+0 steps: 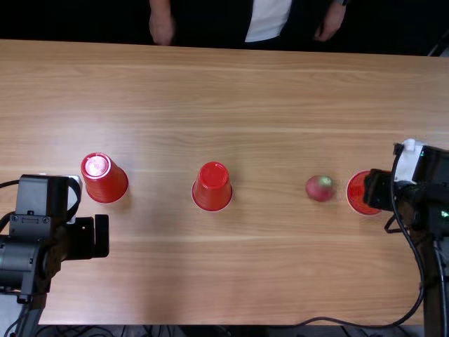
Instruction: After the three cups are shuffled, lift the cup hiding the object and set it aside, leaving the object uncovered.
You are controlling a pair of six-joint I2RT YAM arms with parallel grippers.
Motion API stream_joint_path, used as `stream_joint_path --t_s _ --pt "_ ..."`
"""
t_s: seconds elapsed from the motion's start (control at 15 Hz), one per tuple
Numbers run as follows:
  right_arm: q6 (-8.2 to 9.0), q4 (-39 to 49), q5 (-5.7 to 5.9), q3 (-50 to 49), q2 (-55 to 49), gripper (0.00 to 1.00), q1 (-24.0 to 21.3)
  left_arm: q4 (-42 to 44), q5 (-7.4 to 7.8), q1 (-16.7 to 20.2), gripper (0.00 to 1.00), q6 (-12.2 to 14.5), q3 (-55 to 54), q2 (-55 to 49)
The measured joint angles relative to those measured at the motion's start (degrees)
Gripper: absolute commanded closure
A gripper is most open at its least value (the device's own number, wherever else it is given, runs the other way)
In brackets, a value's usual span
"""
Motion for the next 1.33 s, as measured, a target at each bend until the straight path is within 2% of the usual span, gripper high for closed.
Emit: stream_joint_path --t_s 0.47,0.53,0.67,0.73,0.8,0.87,0.93,1.0,1.33 --pt "0.04 0.55 0.11 -9.44 0.07 0.92 -0.44 -0.09 0.02 0.00 0.00 0.02 0.00 0.00" --pt "0.02 0.59 0.81 -9.92 0.07 0.92 -0.46 -0.09 0.02 0.00 0.00 0.04 0.00 0.00" --pt "0.04 0.81 3.63 -11.23 0.07 0.91 -0.46 -0.09 0.04 0.00 0.00 0.02 0.00 0.00" --pt "0.02 0.83 4.63 -11.80 0.07 0.88 -0.46 -0.11 0.02 0.00 0.00 0.02 0.00 0.00" --pt "0.07 0.83 5.20 -12.13 0.07 0.81 -0.46 -0.11 0.00 0.00 0.00 0.02 0.00 0.00" --pt "0.04 0.94 5.73 -12.44 0.07 0.64 -0.46 -0.13 0.04 0.00 0.00 0.00 0.00 0.00" --pt "0.07 0.92 5.95 -12.66 0.07 0.06 -0.46 -0.11 0.00 -0.02 0.00 0.02 -0.02 0.00" --pt "0.15 0.96 6.05 -12.83 0.07 0.00 -0.44 -0.11 0.00 0.00 0.00 0.02 0.00 0.00" --pt "0.24 0.92 6.05 -13.05 0.07 0.00 -0.46 -0.15 0.02 0.00 0.00 0.00 0.00 0.00"
